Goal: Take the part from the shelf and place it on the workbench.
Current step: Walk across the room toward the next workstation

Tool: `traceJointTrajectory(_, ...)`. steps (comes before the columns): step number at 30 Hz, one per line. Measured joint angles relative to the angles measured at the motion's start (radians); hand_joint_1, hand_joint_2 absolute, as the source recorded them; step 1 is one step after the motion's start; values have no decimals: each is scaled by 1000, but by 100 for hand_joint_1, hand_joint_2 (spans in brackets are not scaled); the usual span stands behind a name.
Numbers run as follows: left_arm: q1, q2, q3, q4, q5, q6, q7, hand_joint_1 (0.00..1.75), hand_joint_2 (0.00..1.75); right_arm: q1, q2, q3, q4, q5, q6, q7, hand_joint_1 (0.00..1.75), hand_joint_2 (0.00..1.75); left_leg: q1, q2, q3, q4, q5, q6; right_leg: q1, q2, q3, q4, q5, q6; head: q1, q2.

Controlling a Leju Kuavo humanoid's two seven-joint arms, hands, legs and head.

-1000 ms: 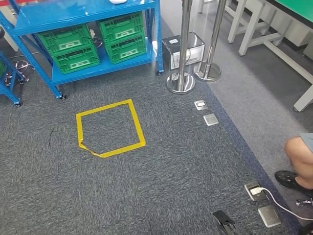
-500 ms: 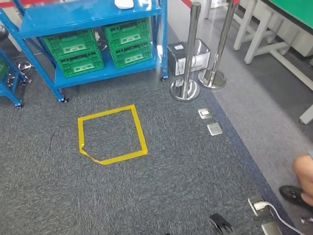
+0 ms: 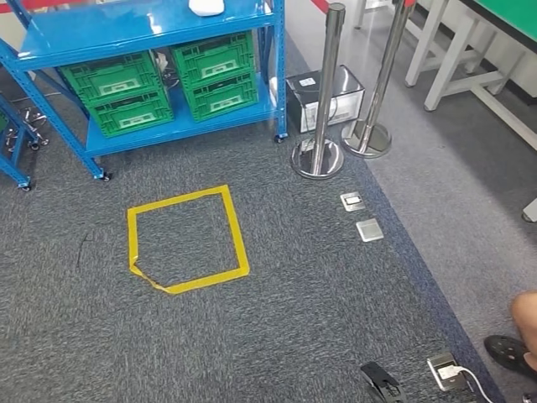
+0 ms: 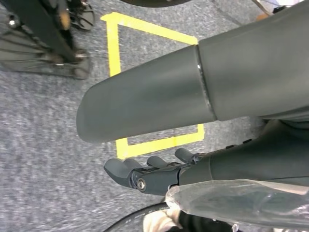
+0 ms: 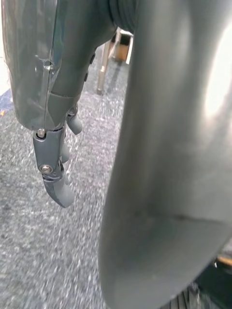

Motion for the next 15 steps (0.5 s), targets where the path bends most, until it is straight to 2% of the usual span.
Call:
traceJointTrajectory(1, 1, 0, 0, 0, 0, 1, 0, 0, 0, -1, 0, 0, 0, -1, 0, -1, 0, 0, -5, 0, 12, -64, 56, 6, 1, 1, 11, 0, -8, 1, 0, 0)
traceJointTrajectory(3, 1, 1, 0, 0, 0, 2, 0, 0, 0, -3, 0, 0, 0, -1, -1, -2, 0, 0, -15, 0, 31, -142, 111, 16, 3, 4, 22, 0, -24, 7, -4, 0)
traceJointTrajectory(5, 1, 2, 0, 0, 0, 3, 0, 0, 0, -5, 0, 0, 0, -2, -1, -3, 0, 0, -20, -3, 38, -152, 116, 16, 3, 7, 25, -3, -38, 17, -6, 0)
traceJointTrajectory(7, 0, 2, 0, 0, 0, 5, 0, 0, 0, -6, 0, 1, 0, -2, -1, -3, 0, 0, -17, -3, 53, -168, 135, 16, 2, 7, 24, 9, -56, 25, -2, 0)
traceJointTrajectory(8, 0, 1, 0, 0, 0, 5, 0, 0, 0, -6, 0, 1, 0, -2, -1, -4, 0, 0, -16, -3, 62, -176, 135, 21, 3, 7, 10, 39, -75, 27, 0, 0)
traceJointTrajectory(9, -1, 1, 0, 0, 0, 6, -1, 0, 0, -6, 0, 1, 0, -2, -2, -4, 0, 0, -15, -2, 71, -183, 133, 27, 4, 7, -15, 92, -102, 27, 4, 0)
traceJointTrajectory(11, -3, 0, 0, 0, 1, 7, -1, 0, 0, -6, -1, 2, 0, -2, -2, -4, 0, 0, -20, -3, 81, -187, 126, 37, 7, 7, -93, 228, -156, 27, 11, 0)
traceJointTrajectory(12, -4, -1, 0, 0, 1, 8, -1, 0, 0, -6, -2, 2, 0, -2, -2, -3, 0, 0, -22, -4, 86, -187, 121, 39, 8, 7, -126, 275, -163, 28, 14, 0)
traceJointTrajectory(13, -4, -1, 1, 0, 2, 8, -1, 0, 0, -5, -2, 2, 0, -2, -2, -3, 0, 0, -24, -7, 92, -186, 116, 40, 10, 7, -142, 285, -149, 27, 16, 0)
traceJointTrajectory(14, -4, -2, 1, 0, 2, 8, -1, 0, 0, -5, -3, 2, 0, -2, -2, -3, 0, 0, -25, -10, 99, -186, 111, 41, 11, 7, -139, 256, -115, 25, 18, 0)
traceJointTrajectory(15, -3, -2, 1, 0, 3, 8, -1, 0, 0, -4, -3, 2, 0, -3, -2, -2, 0, 0, -26, -13, 107, -186, 106, 40, 13, 8, -121, 194, -67, 20, 21, 0)
